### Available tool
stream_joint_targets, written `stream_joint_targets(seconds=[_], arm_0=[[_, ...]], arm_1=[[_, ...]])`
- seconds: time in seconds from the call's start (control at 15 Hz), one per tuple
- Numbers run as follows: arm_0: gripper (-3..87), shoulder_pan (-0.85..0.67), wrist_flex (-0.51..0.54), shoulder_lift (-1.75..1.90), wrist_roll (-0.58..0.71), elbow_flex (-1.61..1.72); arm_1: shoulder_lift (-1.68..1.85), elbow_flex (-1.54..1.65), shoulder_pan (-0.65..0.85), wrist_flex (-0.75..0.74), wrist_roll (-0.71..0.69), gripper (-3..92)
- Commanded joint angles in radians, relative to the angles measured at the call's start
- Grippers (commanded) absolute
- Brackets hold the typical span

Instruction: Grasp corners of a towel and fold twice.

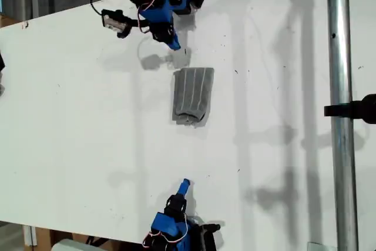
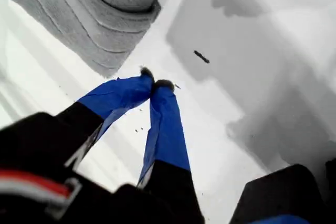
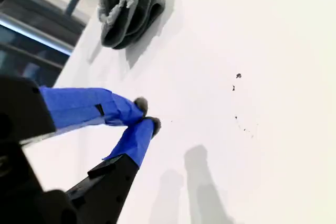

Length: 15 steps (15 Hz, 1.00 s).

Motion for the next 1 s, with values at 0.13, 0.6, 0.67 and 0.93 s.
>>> stream_joint_targets(seconds=[0.13,0.6,0.67,0.93], arm_0=[[-2.5,0.003,0.021,0.008,0.031,0.011],[-2.5,0.003,0.117,0.005,0.305,0.011],[-2.5,0.003,0.117,0.005,0.305,0.011],[-2.5,0.002,0.117,0.005,0.305,0.011]], arm_1=[[0.382,0.209,0.006,0.037,0.086,-0.1],[0.436,0.25,0.063,0.123,0.103,2.9],[0.436,0.25,0.064,0.124,0.103,2.9],[0.436,0.25,0.061,0.124,0.103,2.9]])
